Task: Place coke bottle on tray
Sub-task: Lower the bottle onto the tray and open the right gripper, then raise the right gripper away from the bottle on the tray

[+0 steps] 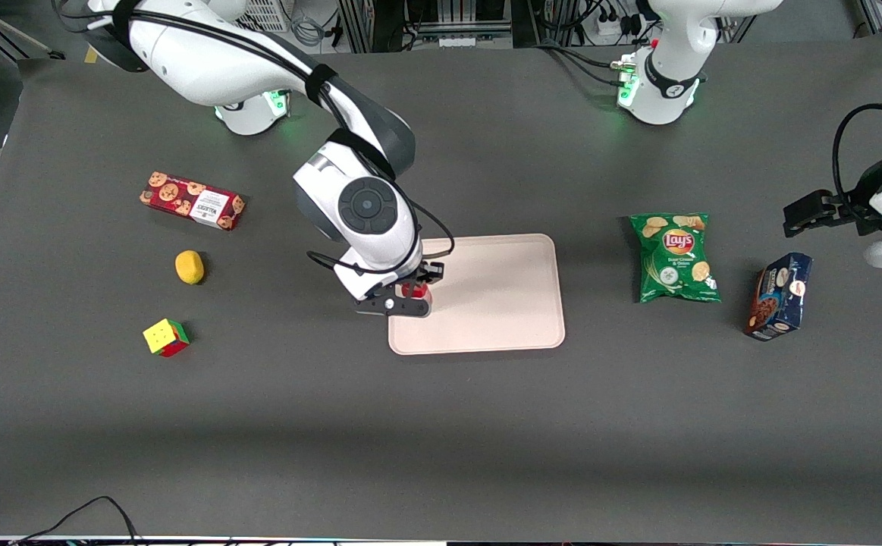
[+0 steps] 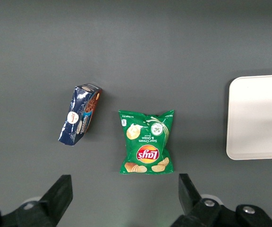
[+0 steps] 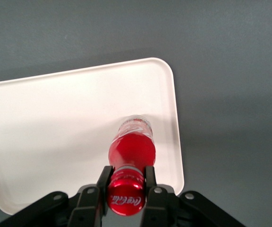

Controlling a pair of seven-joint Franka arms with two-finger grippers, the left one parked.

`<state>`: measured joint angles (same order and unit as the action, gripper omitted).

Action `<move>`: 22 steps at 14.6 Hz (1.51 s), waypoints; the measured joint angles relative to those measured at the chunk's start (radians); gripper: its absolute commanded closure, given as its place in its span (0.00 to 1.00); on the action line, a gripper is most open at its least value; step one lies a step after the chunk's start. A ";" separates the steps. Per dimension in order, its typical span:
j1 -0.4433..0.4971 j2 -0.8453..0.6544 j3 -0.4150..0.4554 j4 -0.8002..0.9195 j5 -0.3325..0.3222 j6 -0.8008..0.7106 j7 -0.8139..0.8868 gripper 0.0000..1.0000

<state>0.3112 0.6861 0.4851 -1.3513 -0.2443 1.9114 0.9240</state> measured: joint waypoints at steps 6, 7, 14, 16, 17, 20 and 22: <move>-0.004 0.006 -0.002 -0.038 -0.018 0.039 0.006 0.84; -0.005 0.006 -0.003 -0.042 -0.019 0.043 0.006 0.75; -0.009 0.007 -0.008 -0.053 -0.021 0.070 0.008 0.00; -0.010 0.007 -0.008 -0.051 -0.021 0.072 0.010 0.00; -0.012 0.004 -0.007 -0.048 -0.021 0.075 0.013 0.00; -0.039 -0.060 -0.004 -0.031 0.001 0.068 0.018 0.00; -0.085 -0.155 -0.002 -0.021 0.066 0.015 -0.003 0.00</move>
<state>0.2259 0.5313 0.4830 -1.3726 -0.1779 1.9262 0.9215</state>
